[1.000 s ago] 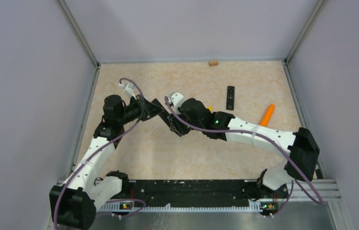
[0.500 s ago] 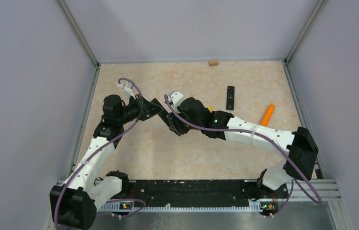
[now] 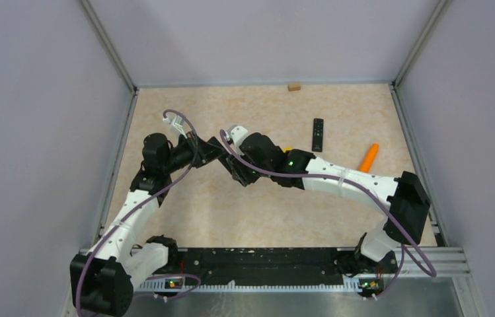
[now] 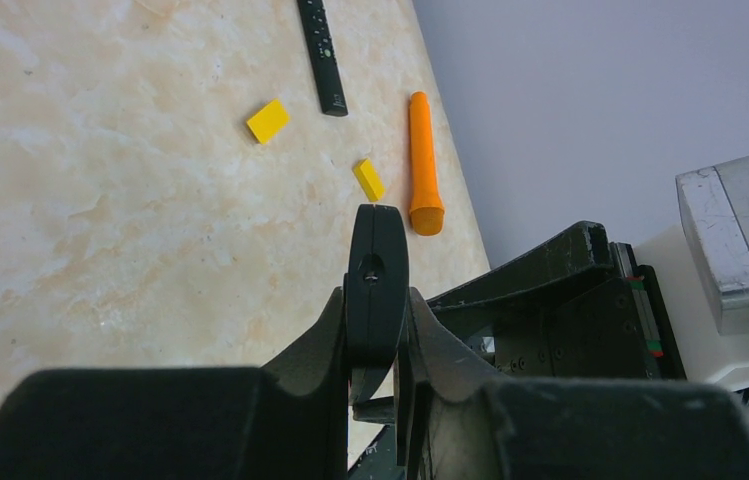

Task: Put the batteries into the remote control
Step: Load the battery cover into the remote control.

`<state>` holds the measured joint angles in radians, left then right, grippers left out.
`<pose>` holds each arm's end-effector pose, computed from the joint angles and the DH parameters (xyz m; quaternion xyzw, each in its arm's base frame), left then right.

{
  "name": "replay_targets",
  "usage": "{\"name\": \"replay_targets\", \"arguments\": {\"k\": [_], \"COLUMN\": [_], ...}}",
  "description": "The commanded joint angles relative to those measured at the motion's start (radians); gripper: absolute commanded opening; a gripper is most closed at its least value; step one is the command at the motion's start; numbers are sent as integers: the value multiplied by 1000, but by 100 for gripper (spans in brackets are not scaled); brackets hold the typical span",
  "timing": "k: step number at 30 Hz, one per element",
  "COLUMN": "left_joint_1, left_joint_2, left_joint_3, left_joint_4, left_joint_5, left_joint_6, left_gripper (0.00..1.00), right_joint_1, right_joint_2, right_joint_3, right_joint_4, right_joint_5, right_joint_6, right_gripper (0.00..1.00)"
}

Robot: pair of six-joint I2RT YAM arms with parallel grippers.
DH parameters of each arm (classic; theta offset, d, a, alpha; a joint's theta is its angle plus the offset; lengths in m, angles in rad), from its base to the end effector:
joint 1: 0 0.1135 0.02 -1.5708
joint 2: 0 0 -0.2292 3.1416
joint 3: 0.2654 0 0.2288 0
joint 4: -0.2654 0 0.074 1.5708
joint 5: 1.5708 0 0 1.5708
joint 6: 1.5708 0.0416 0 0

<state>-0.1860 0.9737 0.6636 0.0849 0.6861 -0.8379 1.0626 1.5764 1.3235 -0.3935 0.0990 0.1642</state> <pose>0.2145 -0.0672 0.2691 -0.0373 0.7649 -0.5168 0.3828 0.1701 0.2969 0.2761 -0.3683 0.8149 0.2202 0.3897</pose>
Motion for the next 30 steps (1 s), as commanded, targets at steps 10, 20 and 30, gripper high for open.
{"name": "replay_targets", "arguments": {"k": [10,20,30], "left_joint_1": [-53,34,57], "left_joint_2": [17,60,60], "left_joint_3": [31,83,97], "left_joint_4": [35,-35,2], "left_joint_5": [215,125,172], "left_joint_6": [-79,-6,-25], "left_gripper": [0,0,0], "right_joint_1": [-4,-7,-22], "right_joint_2": [-12,-187,-391], "right_joint_3": [38,-219,-363], "right_joint_4": [266,283,382], "right_joint_5": [-9,-96,-94], "right_joint_6": [28,48,170], "right_gripper": [35,69,89]}}
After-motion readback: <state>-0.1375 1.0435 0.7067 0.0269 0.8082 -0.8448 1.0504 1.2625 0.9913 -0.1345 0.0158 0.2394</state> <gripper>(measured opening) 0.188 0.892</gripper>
